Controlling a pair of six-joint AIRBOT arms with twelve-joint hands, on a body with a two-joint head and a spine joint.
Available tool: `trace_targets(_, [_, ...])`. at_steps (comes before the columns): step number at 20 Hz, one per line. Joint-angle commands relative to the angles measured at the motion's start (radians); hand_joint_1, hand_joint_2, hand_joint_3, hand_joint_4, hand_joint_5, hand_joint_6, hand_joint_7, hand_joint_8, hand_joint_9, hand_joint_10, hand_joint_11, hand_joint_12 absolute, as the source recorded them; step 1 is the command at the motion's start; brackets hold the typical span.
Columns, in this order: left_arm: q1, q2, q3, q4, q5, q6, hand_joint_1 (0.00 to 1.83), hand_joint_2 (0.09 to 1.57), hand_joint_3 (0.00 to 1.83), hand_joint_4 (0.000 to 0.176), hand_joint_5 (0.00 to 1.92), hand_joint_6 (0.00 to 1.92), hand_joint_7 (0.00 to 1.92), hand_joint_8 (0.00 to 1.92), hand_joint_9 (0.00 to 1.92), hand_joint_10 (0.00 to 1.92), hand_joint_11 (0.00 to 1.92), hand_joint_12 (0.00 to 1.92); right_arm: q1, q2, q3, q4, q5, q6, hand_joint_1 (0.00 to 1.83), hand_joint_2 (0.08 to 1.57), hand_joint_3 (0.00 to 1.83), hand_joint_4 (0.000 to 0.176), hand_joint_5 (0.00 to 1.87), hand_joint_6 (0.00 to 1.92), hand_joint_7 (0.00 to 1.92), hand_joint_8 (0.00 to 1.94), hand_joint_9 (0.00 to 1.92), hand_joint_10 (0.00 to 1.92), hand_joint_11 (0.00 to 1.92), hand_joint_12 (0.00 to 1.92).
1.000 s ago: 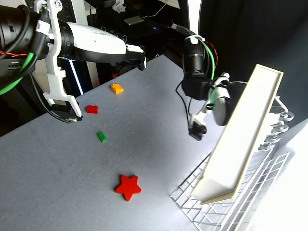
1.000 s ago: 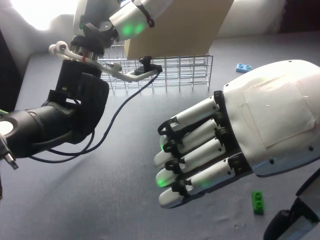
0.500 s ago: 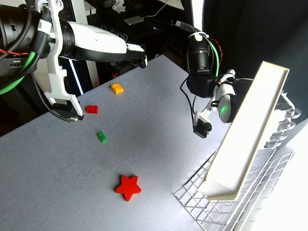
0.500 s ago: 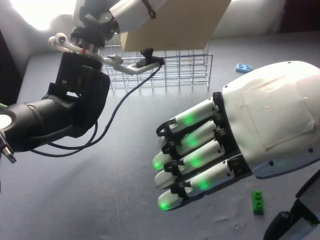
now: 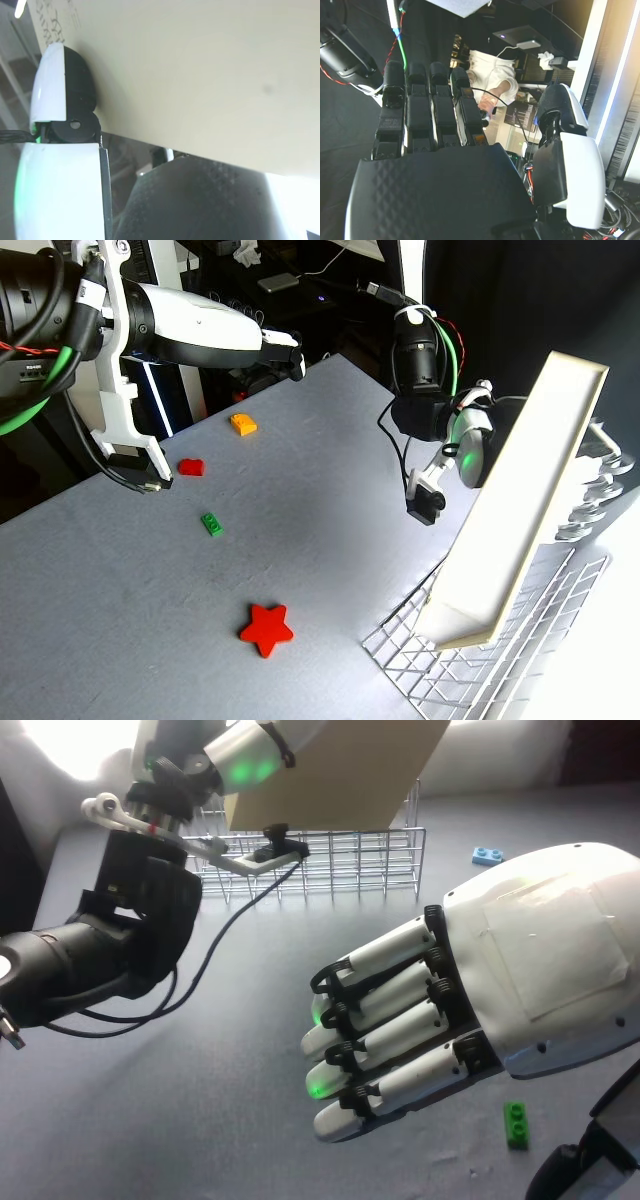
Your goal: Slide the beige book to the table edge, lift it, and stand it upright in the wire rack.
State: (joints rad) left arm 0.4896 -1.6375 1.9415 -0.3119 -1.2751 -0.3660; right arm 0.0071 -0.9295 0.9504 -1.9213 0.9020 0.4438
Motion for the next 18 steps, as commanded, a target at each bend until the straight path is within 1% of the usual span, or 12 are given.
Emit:
trace_targets(1, [-0.002,0.002,0.015,-0.013,-0.107,-0.009,1.35,1.2,0.0,0.0,0.82,1.1,0.74,1.39,0.79,1.46,0.75,1.39,0.0,0.003,-0.004,0.088,-0.003,-0.002,0.1,1.13,0.0,0.0,0.22,0.0,0.23,0.0,0.25,0.0,0.0,0.75])
trace_targets(2, [-0.001,-0.002,0.027,-0.013,-0.105,-0.009,1.35,1.2,0.0,0.0,0.82,1.09,0.73,1.39,0.79,1.46,0.75,1.39,0.0,0.002,-0.004,0.088,-0.003,-0.003,0.13,1.13,0.0,0.0,0.22,0.0,0.23,0.0,0.26,0.0,0.0,0.75])
trace_targets(3, [0.002,-0.005,0.039,-0.013,-0.103,-0.009,1.35,1.21,0.0,0.0,0.79,1.12,0.72,1.42,0.79,1.48,0.77,1.39,0.0,0.0,-0.004,0.088,-0.003,-0.004,0.14,1.12,0.0,0.0,0.24,0.01,0.25,0.01,0.27,0.01,0.0,0.8])
trace_targets(4, [0.004,-0.006,0.047,-0.013,-0.099,-0.009,1.35,1.2,0.0,0.0,0.79,1.12,0.74,1.4,0.8,1.46,0.78,1.38,0.0,-0.003,-0.004,0.088,-0.003,-0.005,0.13,1.12,0.0,0.0,0.23,0.0,0.25,0.0,0.27,0.01,0.0,0.82])
trace_targets(6, [0.004,-0.007,0.065,-0.013,-0.088,-0.012,1.35,1.21,0.0,0.0,0.76,1.15,0.74,1.4,0.79,1.48,0.78,1.41,0.0,-0.009,-0.004,0.091,-0.003,-0.008,0.12,1.13,0.0,0.0,0.21,0.0,0.22,0.0,0.24,0.0,0.0,0.77])
trace_targets(8, [0.003,-0.005,0.071,-0.013,-0.081,-0.016,1.35,1.2,0.0,0.0,0.77,1.14,0.75,1.38,0.79,1.47,0.77,1.42,-0.001,-0.014,-0.004,0.093,-0.002,-0.014,0.13,1.13,0.0,0.0,0.23,0.01,0.24,0.01,0.26,0.01,0.0,0.83])
trace_targets(9, [0.004,-0.004,0.071,-0.013,-0.079,-0.02,1.35,1.21,0.0,0.0,0.77,1.15,0.75,1.38,0.79,1.47,0.76,1.41,-0.001,-0.017,-0.004,0.099,-0.004,-0.022,0.14,1.12,0.0,0.0,0.25,0.01,0.27,0.01,0.29,0.01,0.0,0.87])
trace_targets(11, [0.007,-0.002,0.068,-0.013,-0.074,-0.02,1.35,1.21,0.0,0.0,0.78,1.14,0.74,1.4,0.79,1.47,0.76,1.42,-0.007,-0.022,-0.008,0.118,-0.014,-0.047,0.14,1.12,0.0,0.0,0.23,0.0,0.25,0.0,0.27,0.0,0.0,0.82])
trace_targets(13, [0.012,0.0,0.063,-0.019,-0.074,-0.017,1.35,1.21,0.0,0.0,0.79,1.13,0.73,1.41,0.78,1.48,0.76,1.41,-0.012,-0.028,-0.015,0.118,-0.018,-0.043,0.12,1.12,0.0,0.0,0.23,0.0,0.25,0.0,0.28,0.0,0.0,0.82])
trace_targets(16, [0.022,0.003,0.04,-0.032,-0.074,-0.005,1.35,1.21,0.0,0.0,0.77,1.16,0.73,1.41,0.79,1.46,0.79,1.37,-0.01,-0.039,-0.035,0.117,-0.041,-0.04,0.14,1.12,0.0,0.0,0.25,0.01,0.25,0.0,0.27,0.0,0.0,0.81])
trace_targets(17, [0.023,0.003,0.035,-0.032,-0.074,-0.004,1.35,1.2,0.0,0.0,0.79,1.14,0.75,1.39,0.8,1.45,0.78,1.39,-0.008,-0.041,-0.035,0.117,-0.042,-0.037,0.15,1.11,0.0,0.0,0.26,0.01,0.26,0.01,0.27,0.0,0.0,0.82])
trace_targets(18, [0.023,0.002,0.032,-0.032,-0.077,-0.004,1.35,1.2,0.0,0.0,0.79,1.13,0.73,1.4,0.79,1.46,0.78,1.39,-0.007,-0.042,-0.035,0.117,-0.046,-0.035,0.14,1.11,0.0,0.0,0.26,0.01,0.26,0.0,0.27,0.0,0.0,0.82])
